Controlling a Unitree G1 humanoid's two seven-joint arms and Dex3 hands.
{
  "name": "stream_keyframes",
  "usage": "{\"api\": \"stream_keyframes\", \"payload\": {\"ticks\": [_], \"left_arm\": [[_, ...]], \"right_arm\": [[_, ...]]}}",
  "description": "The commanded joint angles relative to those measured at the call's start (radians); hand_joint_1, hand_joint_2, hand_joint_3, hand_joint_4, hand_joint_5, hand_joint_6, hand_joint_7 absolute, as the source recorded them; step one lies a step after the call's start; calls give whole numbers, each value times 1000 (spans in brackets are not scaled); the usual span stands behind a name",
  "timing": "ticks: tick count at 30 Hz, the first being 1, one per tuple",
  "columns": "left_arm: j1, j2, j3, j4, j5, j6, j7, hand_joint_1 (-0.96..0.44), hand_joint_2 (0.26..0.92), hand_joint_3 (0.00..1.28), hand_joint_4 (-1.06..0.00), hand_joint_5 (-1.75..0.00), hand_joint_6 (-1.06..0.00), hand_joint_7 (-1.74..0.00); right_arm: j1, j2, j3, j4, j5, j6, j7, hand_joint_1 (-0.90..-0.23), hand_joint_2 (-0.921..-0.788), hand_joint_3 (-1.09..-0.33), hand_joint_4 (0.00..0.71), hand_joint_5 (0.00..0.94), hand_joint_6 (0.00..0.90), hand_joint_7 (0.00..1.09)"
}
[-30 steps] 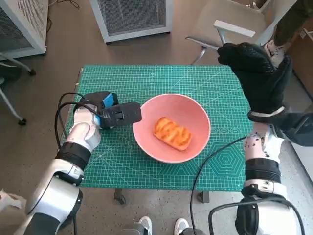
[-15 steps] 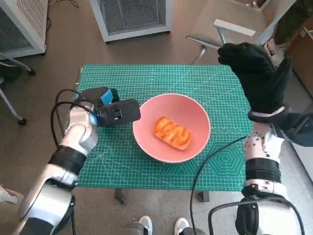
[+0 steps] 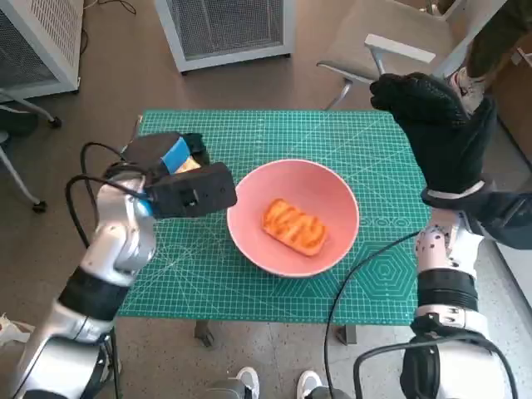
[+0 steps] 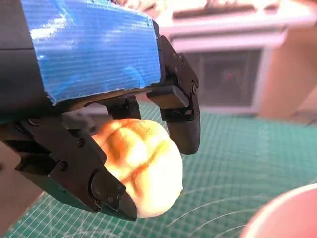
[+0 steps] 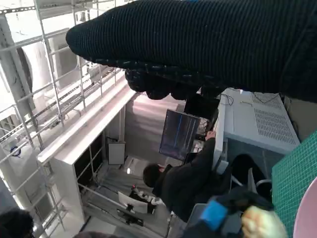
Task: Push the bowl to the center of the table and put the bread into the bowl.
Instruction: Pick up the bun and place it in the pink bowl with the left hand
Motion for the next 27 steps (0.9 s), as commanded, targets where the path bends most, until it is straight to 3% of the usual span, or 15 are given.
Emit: {"api": "stream_keyframes", "payload": {"ticks": [1,14,27], "left_arm": [[75,32,69,-316,57,23,-17,2,915,40,-739,-1054,-660,-1190],[110,-7,87,-479,94,0,-52,2,915,16,-773,-1000,-680,-1184],[63,-79,20,-501,122,-81,-99,2,915,9,-801,-967,-669,-1198]], "right_arm": [[13,7,9,1,-7,30,2,-594,-921,-529,219,1,278,106],[16,11,15,-12,-7,37,2,-601,-921,-536,222,2,282,105],[35,19,29,-56,-13,34,-14,-610,-921,-545,216,0,283,107]]}}
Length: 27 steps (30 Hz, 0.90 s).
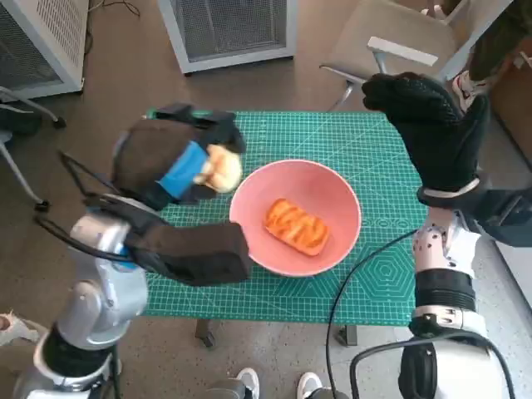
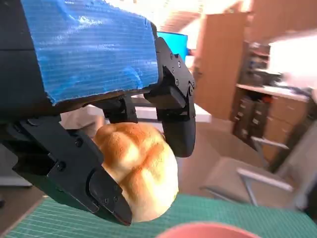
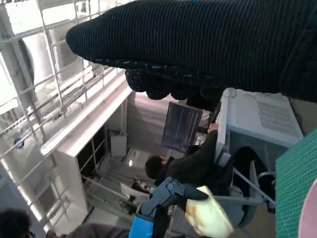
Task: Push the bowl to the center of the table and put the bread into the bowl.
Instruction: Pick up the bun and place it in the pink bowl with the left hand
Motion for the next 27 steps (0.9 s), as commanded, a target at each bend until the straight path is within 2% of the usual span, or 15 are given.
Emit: {"api": "stream_keyframes", "payload": {"ticks": [1,8,14,20,27], "left_arm": [[-37,-28,-24,-2,26,-30,-21,2,917,10,-797,-972,-664,-1203],[-68,-76,-58,56,38,-88,-3,2,920,11,-799,-1005,-645,-1190],[-93,-126,-97,144,50,-135,21,2,918,16,-797,-1093,-649,-1103],[-116,-157,-129,218,60,-167,14,5,920,59,-762,-1191,-595,-1088],[-134,-176,-138,292,48,-189,2,7,920,85,-737,-1228,-563,-1107]], "right_arm": [[32,6,6,-7,-12,7,-11,-611,-921,-545,216,0,283,107],[39,9,13,-23,-13,8,-24,-613,-921,-545,211,0,282,108],[48,14,21,-42,-14,11,-36,-617,-921,-549,209,0,275,107],[59,15,27,-58,-14,7,-42,-618,-921,-550,208,0,271,108],[67,8,25,-61,-13,-1,-43,-619,-921,-547,207,0,264,108]]}}
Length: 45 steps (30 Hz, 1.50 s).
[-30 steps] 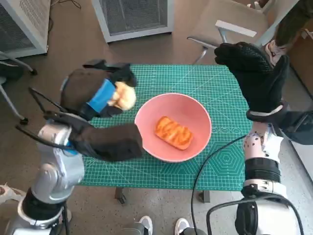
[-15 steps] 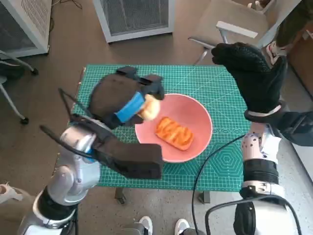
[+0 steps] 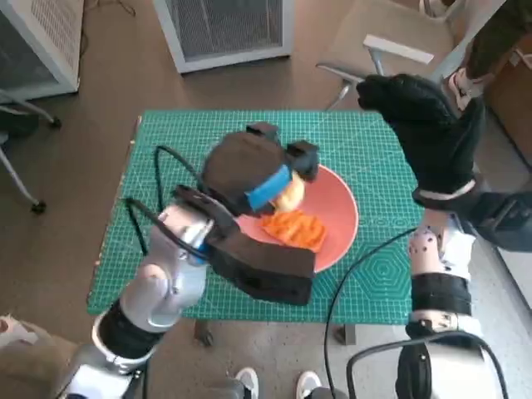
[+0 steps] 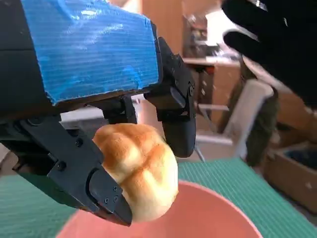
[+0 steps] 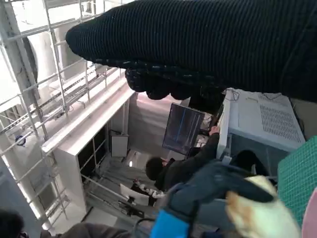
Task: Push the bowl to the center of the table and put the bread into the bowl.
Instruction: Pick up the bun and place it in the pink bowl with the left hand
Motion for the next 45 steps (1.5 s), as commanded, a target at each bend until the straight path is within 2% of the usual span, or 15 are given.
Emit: {"api": "stream_keyframes", "payload": {"ticks": [1,7,20,21,23,25,26,27,28,29,31,33,36,39,45], "left_arm": [[-31,-9,-3,45,-1,-16,-9,7,920,90,-733,-1231,-555,-1115],[-36,-15,0,79,-5,-16,-21,6,920,110,-711,-1253,-532,-1141],[-22,-35,20,117,-40,-21,-3,3,913,83,-735,-1205,-588,-1121],[-17,-40,27,120,-53,-19,0,4,915,94,-715,-1238,-580,-1116],[-7,-47,38,120,-74,-15,3,2,918,173,-573,-1314,-515,-1258],[4,-49,47,113,-87,-7,3,1,920,248,-509,-1395,-404,-1347],[9,-50,51,109,-92,-3,3,-53,879,218,-395,-1056,-339,-1075],[14,-50,52,105,-93,1,2,-73,873,194,-381,-884,-339,-934],[17,-50,52,103,-94,4,1,-129,861,136,-350,-586,-341,-678],[18,-49,52,101,-95,6,1,-165,859,90,-338,-378,-358,-482],[23,-40,48,87,-86,11,-11,-228,852,48,-294,-194,-362,-293],[21,-28,43,85,-81,11,-25,-344,847,22,-208,-80,-335,-157],[18,-19,44,90,-87,2,-32,-415,846,10,-159,-27,-318,-87],[16,-7,49,98,-104,-14,-40,-493,851,7,-119,-9,-296,-52],[31,0,108,125,-222,-40,-61,-543,855,5,-75,-1,-265,-22]], "right_arm": [[29,-4,-1,0,-11,-1,-6,-619,-921,-546,206,0,263,108],[37,-6,-3,-4,-13,-11,-13,-614,-921,-542,196,0,259,108],[37,-4,1,0,-18,-23,-27,-602,-921,-543,181,0,246,105],[37,-3,2,-2,-19,-23,-28,-603,-921,-543,181,0,246,105],[36,-3,3,-4,-19,-21,-30,-605,-921,-543,181,0,246,106],[35,-3,4,-3,-19,-20,-31,-606,-921,-543,180,0,246,106],[34,-4,4,-2,-18,-20,-31,-606,-921,-544,180,0,246,106],[33,-3,5,-2,-19,-19,-32,-606,-921,-544,180,0,245,106],[33,-3,6,-2,-18,-19,-33,-607,-921,-544,180,0,245,106],[33,-3,6,-3,-18,-19,-33,-608,-921,-544,180,0,245,106],[30,-3,7,-1,-18,-19,-34,-608,-921,-545,179,0,245,107],[28,-2,8,0,-20,-20,-35,-608,-921,-545,179,0,244,107],[26,-1,10,-1,-20,-19,-36,-609,-921,-545,179,0,244,108],[24,0,13,-4,-20,-17,-37,-610,-921,-546,180,0,243,108],[23,-2,18,-10,-21,-13,-42,-609,-921,-547,180,0,243,110]]}}
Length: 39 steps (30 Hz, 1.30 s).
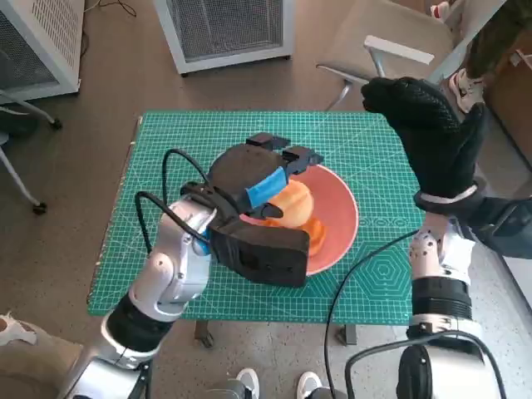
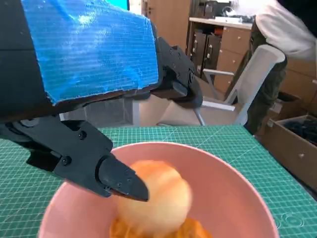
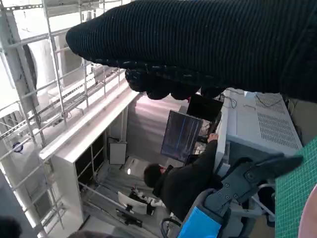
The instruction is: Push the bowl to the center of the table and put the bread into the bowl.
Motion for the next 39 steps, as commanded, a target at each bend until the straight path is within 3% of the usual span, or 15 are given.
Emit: {"api": "stream_keyframes", "payload": {"ticks": [1,14,22,32,39], "left_arm": [[18,4,75,40,-139,-25,-32,-545,855,4,-61,0,-257,-17],[47,9,221,190,-450,-159,-29,-564,864,5,0,1,-177,0],[59,9,350,231,-638,-226,-25,-645,910,30,1,1,-177,-6],[62,-80,549,303,-920,-447,43,-710,921,236,-36,-14,-211,-23],[74,-114,604,269,-1042,-477,56,-718,921,283,-57,-18,-214,-23]], "right_arm": [[12,-2,7,-5,-18,13,-8,-608,-921,-547,180,0,243,110],[11,-9,8,-12,-12,20,-3,-605,-921,-546,181,1,242,113],[4,-6,18,-25,-19,26,-16,-604,-921,-551,182,1,241,116],[-24,-18,16,-22,-21,34,-21,-601,-921,-550,183,1,245,122],[-50,-17,12,-13,-26,31,-30,-601,-921,-546,185,2,246,125]]}}
